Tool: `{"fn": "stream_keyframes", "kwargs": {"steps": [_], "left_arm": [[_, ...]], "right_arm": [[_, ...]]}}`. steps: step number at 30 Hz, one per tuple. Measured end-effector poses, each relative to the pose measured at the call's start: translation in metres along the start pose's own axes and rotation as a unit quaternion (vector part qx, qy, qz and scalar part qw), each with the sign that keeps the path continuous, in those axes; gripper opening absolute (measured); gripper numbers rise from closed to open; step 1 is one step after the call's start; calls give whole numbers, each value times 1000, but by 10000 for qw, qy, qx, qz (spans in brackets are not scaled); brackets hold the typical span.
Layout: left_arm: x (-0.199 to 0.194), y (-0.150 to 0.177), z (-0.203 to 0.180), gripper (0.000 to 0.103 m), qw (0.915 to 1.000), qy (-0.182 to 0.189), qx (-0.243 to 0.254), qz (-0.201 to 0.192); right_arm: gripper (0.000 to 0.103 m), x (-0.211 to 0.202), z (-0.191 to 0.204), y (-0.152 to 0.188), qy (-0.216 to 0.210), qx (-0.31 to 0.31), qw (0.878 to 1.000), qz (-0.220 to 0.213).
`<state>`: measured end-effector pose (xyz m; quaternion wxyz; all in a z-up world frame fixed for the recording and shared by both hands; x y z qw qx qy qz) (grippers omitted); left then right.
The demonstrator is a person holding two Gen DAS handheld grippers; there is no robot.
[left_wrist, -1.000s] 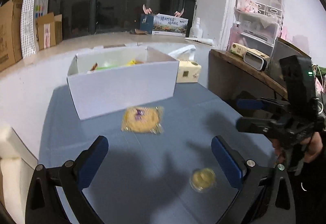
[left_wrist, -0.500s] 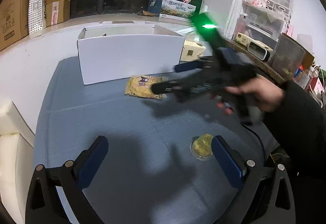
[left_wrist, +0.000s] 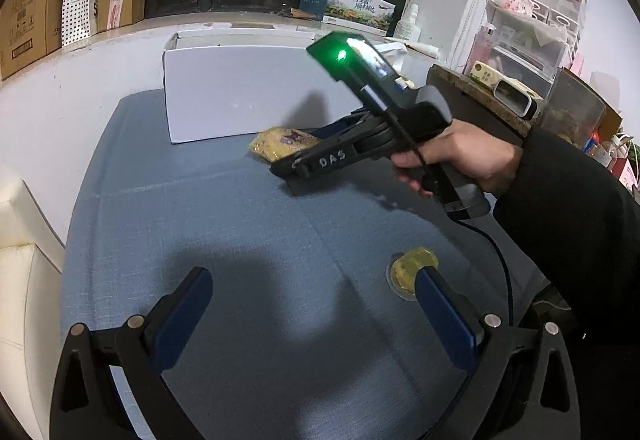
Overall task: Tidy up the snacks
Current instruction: 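Grasp the round cookie pack with the right tool, then carry the cookie pack with right tool while left carries the last round cup into box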
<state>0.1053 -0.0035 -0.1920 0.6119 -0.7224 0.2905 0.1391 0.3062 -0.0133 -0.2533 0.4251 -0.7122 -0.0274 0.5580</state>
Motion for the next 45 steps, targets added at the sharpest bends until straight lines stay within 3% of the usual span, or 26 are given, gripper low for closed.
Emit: {"fn": "stream_keyframes", "kwargs": {"steps": [2, 5, 14, 23, 24, 25, 26, 27, 32, 37, 42, 45], "left_arm": [[1, 0, -2, 103, 10000, 3, 40, 14], [3, 0, -7, 103, 9999, 55, 132, 56], [30, 0, -45, 103, 9962, 336, 722, 366], [88, 21, -94, 103, 9817, 530, 1516, 1022], [91, 24, -96, 101, 9807, 553, 1537, 1075], [95, 27, -97, 87, 9800, 613, 1543, 1097], [94, 26, -96, 78, 9808, 559, 1584, 994], [92, 24, -94, 42, 9810, 478, 1638, 926], [84, 14, -84, 42, 9853, 496, 1431, 792], [54, -7, -72, 42, 9902, 515, 1259, 325], [33, -49, -47, 42, 9936, 384, 1060, -118], [23, -92, -25, 42, 9933, 248, 1028, -464]], "right_arm": [[78, -5, 2, 3, -83, 95, 9999, 30], [78, -26, 3, 0, 25, 47, 9994, -342], [78, -135, -9, 30, 185, 835, 9891, -1195], [78, -212, -21, 75, 332, 1534, 9731, -1688], [78, -215, -23, 81, 355, 1588, 9718, -1709], [78, -217, -24, 87, 363, 1641, 9706, -1723], [78, -219, -27, 93, 361, 1726, 9691, -1725], [78, -217, -28, 95, 349, 1767, 9685, -1719], [78, -216, -31, 106, 312, 1939, 9652, -1726], [78, -207, -23, 105, 243, 1890, 9674, -1666], [78, -198, -17, 87, 250, 1850, 9669, -1739], [78, -200, -22, 59, 301, 1827, 9636, -1931]]}}
Point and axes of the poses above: each gripper's, at about its wrist camera, not at the fingertips, and x roughly the way its jaws point, z to its left, y to its underside, the point moved 9 cm from there along x, roughly the way its jaws point, and after that the axes turned 8 degrees about -z, right-handed, at the moved point
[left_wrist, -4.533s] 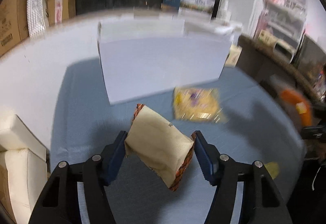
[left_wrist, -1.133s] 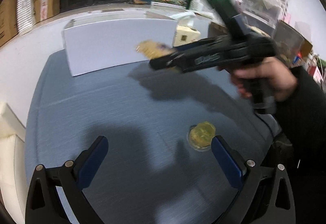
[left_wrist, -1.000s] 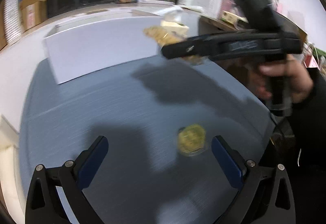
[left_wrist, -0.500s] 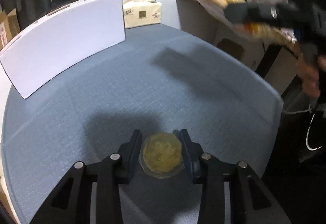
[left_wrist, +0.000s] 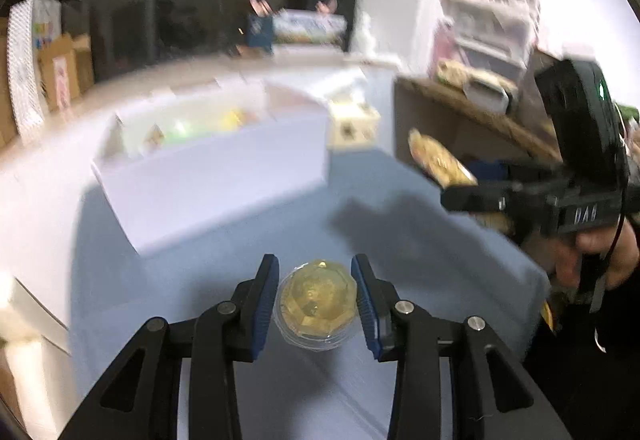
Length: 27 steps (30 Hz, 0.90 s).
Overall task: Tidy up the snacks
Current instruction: 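Carry the cookie pack with right tool while left carries the last round cup into box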
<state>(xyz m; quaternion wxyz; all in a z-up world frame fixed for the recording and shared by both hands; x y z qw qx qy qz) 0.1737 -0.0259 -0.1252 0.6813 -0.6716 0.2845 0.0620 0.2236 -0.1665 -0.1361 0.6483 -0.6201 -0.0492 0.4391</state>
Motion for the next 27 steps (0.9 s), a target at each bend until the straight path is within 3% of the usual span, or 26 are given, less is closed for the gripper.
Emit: {"fn": "stream_keyframes", "kwargs": {"steps": [5, 10, 18, 20, 21, 22, 27], "left_arm": [[18, -77, 59, 42, 9983, -351, 1, -461], [54, -139, 113, 42, 9967, -563, -120, -566], [126, -169, 175, 43, 9957, -768, -451, -242], [144, -166, 189, 52, 9936, -913, -670, 4], [149, -163, 193, 79, 9926, -903, -810, 111], [152, -160, 200, 103, 9907, -887, -1025, 148], [137, -150, 208, 103, 9883, -1038, -1115, -24]], "right_arm": [[78, 30, 6, -68, 91, -154, 9995, -273], [78, 79, 4, -130, 253, -322, 9987, -288], [78, 177, -26, -178, 530, -302, 9979, 224], [81, 193, -30, -182, 486, -289, 9979, 323], [96, 201, -33, -181, 498, -268, 9974, 441], [103, 205, -40, -181, 719, -254, 9960, 470], [103, 203, -54, -173, 884, -52, 9952, 404]]}}
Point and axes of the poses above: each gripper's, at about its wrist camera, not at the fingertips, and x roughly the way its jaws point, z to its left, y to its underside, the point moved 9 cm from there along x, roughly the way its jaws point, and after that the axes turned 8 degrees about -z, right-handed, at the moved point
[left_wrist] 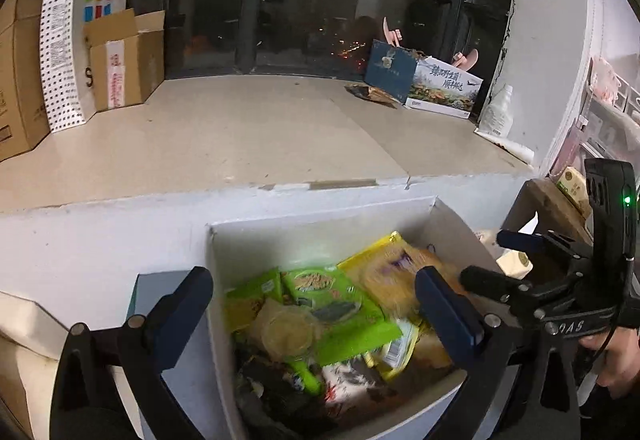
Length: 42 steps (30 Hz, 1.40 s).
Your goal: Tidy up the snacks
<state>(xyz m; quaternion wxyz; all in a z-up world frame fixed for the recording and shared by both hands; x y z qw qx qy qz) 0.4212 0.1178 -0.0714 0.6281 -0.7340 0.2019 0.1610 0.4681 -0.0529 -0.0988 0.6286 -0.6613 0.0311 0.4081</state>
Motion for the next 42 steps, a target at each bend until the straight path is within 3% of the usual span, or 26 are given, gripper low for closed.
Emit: {"fn": "stream_keyframes", "kwargs": {"steps": [5, 12, 16, 18, 26, 31, 38, 42], "left_arm": [[-35, 1, -2, 103, 9979, -423, 206, -447], [-115, 12, -32, 103, 9904, -600, 394, -1184], [-155, 34, -49, 103, 9860, -840, 523, -1340], [-170, 49, -56, 103, 9851, -996, 534, -1293], [-214, 121, -89, 103, 9944, -800, 270, -628], [-245, 159, -105, 103, 9952, -864, 39, -468], [-282, 172, -124, 103, 9957, -758, 61, -533], [-288, 172, -132, 103, 9953, -777, 152, -551]], "right_arm": [[103, -21, 1, 7, -3, -17, 9997, -245], [103, -93, 43, 24, 299, -950, 9904, -959], [103, -137, 67, 47, 22, -987, 9877, -1215], [103, -155, 73, 59, -183, -771, 9892, -1234], [103, -228, 79, 100, -618, -206, 9889, -1337], [103, -264, 76, 131, -453, -34, 9884, -1449], [103, -298, 72, 167, -105, -111, 9909, -1339], [103, -305, 70, 172, -124, -73, 9911, -1323]]}}
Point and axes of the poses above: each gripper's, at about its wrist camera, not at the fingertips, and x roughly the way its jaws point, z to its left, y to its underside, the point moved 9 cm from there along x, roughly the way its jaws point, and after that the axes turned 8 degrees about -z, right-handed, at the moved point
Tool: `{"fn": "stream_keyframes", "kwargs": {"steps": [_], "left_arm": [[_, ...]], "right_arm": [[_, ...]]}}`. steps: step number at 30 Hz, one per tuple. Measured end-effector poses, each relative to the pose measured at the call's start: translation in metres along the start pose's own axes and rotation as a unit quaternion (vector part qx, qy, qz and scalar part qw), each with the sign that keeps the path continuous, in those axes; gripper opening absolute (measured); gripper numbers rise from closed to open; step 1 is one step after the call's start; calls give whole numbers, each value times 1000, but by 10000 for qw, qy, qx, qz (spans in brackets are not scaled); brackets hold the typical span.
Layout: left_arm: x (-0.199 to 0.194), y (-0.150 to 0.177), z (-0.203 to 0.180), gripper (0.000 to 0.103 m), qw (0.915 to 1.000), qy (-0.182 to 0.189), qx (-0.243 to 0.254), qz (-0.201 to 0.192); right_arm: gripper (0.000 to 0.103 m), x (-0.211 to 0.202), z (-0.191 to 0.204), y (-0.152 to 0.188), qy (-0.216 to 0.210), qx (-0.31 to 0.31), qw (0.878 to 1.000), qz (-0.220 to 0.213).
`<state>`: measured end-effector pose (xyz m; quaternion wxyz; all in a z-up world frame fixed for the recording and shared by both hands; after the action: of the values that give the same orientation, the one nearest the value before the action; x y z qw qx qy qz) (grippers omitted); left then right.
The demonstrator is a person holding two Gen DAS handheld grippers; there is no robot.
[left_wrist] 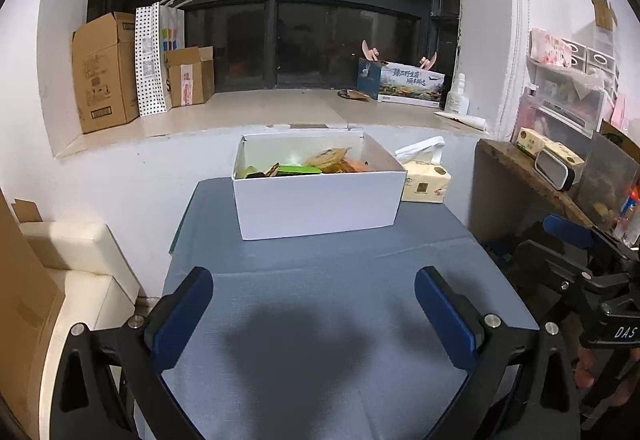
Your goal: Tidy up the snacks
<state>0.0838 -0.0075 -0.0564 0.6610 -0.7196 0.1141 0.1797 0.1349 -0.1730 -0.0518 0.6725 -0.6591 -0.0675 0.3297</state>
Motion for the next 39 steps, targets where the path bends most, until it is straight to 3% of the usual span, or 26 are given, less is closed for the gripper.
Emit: {"fn": "stream_keyframes", "kwargs": {"steps": [39], "left_arm": [[4, 4, 3, 103, 9998, -106, 32, 137]], "right_arm": [[103, -1, 5, -1, 0, -57, 9999, 86]]}}
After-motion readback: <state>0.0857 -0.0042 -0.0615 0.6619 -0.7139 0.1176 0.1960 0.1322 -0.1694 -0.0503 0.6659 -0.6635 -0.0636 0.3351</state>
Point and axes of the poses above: each gripper's, at about its wrist camera, not at the fingertips, and x roughly the way its jaws point, z to its left, y to its underside, the point moved 9 cm from there along x, roughly the way its jaws point, and after that the axes turned 8 degrees about -z, right-handed, at the moved point
